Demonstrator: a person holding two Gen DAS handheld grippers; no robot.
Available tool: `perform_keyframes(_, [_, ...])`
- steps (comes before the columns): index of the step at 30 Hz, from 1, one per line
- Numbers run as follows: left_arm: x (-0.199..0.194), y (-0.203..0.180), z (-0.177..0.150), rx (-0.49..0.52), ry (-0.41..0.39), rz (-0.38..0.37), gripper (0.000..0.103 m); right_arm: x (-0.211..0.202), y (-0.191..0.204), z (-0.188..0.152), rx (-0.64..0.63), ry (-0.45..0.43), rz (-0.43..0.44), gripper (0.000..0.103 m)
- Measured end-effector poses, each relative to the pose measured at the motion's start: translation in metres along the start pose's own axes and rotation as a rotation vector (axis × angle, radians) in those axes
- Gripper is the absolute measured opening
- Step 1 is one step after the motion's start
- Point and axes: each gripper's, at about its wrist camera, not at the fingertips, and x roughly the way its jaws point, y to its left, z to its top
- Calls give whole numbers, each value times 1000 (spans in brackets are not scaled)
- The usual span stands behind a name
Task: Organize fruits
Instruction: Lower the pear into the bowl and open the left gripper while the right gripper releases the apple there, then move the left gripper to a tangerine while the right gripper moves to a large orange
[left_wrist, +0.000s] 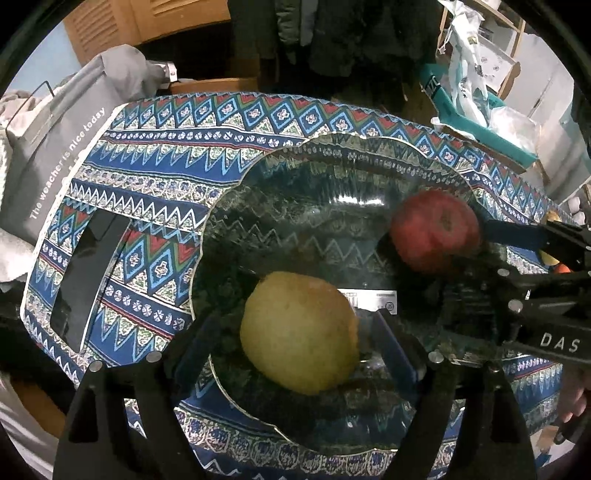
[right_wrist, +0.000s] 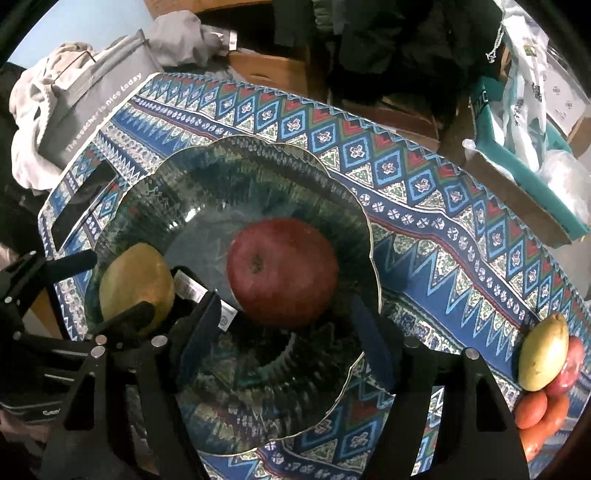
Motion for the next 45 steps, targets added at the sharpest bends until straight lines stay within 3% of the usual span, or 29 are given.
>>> perform_keyframes(8, [-23,-8,1,20,-41,-15,86,-38,-4,1,27,-90,16,74])
perform_keyframes(19, [-60,-32,2,75,-105,-32,86,-108,-17,-16,57,-192,-102,74])
perform_keyframes(33, [-100,-105,0,193,-167,-92,86,-181,-67,-75,161,-253,-211,75])
perform_keyframes(45, [-116,-176,-5,303,-177,-132,86,-210,-126,-134,280,-267,-264,75])
